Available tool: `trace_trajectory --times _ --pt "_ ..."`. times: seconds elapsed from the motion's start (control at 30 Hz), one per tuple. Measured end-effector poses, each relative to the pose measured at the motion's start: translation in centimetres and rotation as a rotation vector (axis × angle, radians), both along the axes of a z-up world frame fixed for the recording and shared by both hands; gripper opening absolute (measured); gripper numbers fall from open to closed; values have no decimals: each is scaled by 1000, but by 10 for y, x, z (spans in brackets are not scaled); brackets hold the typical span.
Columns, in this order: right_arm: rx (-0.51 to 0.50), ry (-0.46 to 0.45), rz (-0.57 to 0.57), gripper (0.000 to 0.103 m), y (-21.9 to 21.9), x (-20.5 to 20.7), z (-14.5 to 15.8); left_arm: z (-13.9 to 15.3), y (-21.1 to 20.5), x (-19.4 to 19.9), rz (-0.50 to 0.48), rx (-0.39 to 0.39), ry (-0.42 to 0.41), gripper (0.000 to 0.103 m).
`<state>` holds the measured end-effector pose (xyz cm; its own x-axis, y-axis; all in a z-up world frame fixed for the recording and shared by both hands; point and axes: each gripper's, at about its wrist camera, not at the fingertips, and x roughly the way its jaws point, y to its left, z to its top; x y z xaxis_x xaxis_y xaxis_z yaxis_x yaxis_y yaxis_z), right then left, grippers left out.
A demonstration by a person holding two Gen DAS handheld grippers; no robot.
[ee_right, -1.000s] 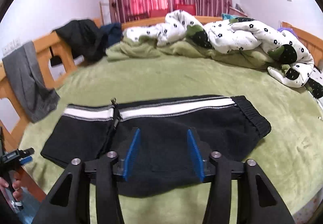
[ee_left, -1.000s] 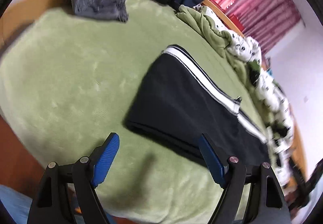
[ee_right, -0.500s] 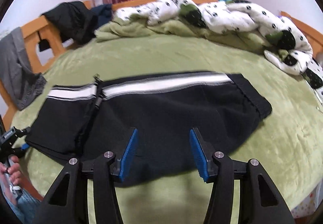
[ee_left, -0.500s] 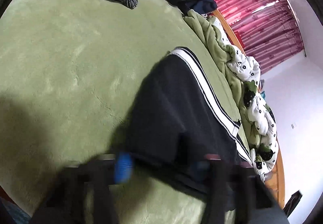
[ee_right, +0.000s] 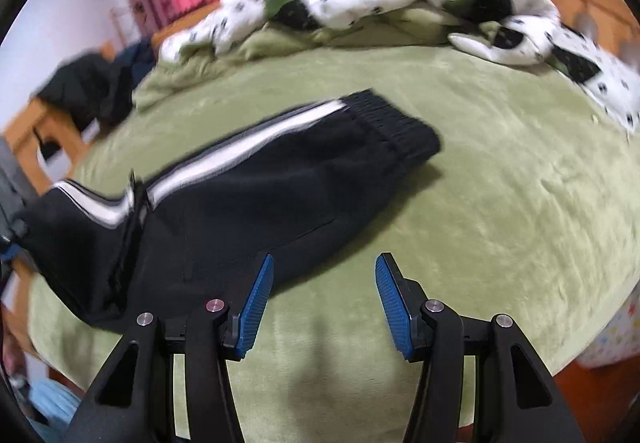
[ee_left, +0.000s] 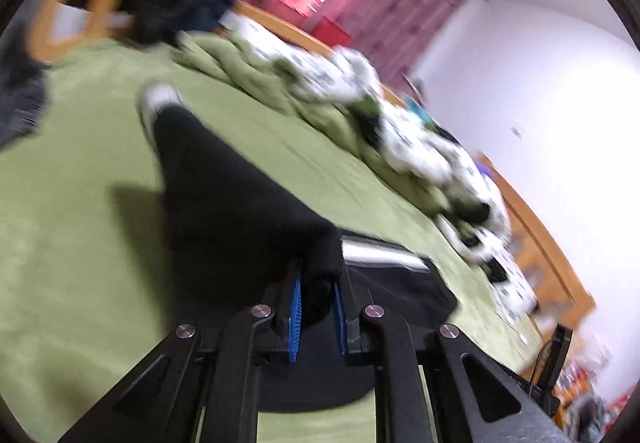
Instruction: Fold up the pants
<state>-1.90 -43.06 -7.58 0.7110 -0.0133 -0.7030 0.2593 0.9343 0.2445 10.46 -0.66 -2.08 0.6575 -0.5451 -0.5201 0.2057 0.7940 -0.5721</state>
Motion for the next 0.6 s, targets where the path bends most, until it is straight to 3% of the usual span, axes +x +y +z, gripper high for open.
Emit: trace_trajectory --times 0.1,0.23,0.33,0.4,0.43,0.5,0.6 --pt "6 -31 -34 53 -15 -11 1 -22 -50 4 -90 -16 53 12" --pt "73 6 -42 53 -28 -14 -7 -79 -105 9 -192 6 186 12" --pt "94 27 -29 53 -26 -13 -12 -106 -106 4 -213 -15 254 12" --pt "80 30 -16 53 -21 -11 -12 -95 -100 -2 -217 -25 235 14" --pt "72 31 -4 53 -17 -9 -12 -90 -98 -5 -222 -24 228 19" --pt "62 31 19 53 -10 -4 -13 -66 -88 -12 -281 -28 198 56" --pt "61 39 76 53 11 10 -14 -39 -65 -27 -263 17 99 64"
